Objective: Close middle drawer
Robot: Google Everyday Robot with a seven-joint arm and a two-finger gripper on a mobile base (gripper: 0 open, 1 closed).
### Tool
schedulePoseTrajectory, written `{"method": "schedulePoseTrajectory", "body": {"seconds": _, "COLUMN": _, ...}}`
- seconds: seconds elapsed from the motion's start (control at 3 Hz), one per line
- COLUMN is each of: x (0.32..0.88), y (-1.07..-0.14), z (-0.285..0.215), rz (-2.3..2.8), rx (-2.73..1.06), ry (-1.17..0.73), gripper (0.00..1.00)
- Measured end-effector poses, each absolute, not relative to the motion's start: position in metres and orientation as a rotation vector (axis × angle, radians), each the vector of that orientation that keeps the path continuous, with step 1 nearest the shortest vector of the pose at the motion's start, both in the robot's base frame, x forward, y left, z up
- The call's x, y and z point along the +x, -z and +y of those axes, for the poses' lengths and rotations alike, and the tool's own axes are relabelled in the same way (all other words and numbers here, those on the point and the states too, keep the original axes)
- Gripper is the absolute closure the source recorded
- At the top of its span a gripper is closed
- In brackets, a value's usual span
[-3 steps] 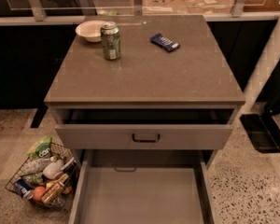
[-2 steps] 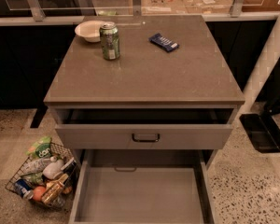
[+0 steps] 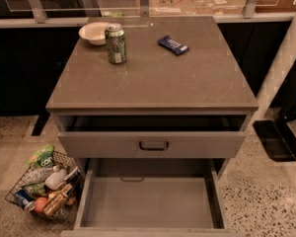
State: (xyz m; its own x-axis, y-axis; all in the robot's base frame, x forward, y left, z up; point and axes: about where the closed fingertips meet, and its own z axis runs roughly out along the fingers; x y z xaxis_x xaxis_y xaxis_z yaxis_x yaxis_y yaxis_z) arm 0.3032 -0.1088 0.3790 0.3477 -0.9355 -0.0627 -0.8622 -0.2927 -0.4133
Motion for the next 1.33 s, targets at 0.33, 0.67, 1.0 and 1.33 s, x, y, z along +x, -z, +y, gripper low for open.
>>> {"method": "schedulePoseTrajectory", "body": {"seconds": 0.33, "x": 0.322, "y": -0.387, "z": -0.101, "rz": 1.573, "rx": -2.246, "ry": 0.373, "gripper": 1.0}}
{"method": "schedulePoseTrajectory", "body": {"seconds": 0.67, "x": 0.323, "y": -0.386, "z": -0.102, "rz": 1.584, "rx": -2.242, "ry": 0.365, "gripper": 1.0}}
{"method": "schedulePoseTrajectory", "body": {"seconds": 1.0, "x": 0.35, "y": -0.387, "z": -0.123, "rz": 1.636, "rx": -2.199, "ry": 0.395, "gripper": 1.0}}
{"method": "schedulePoseTrajectory", "body": {"seconds": 1.33, "x": 0.349, "y": -0.387, "z": -0.123, "rz": 1.636, "rx": -2.199, "ry": 0.395, "gripper": 1.0}}
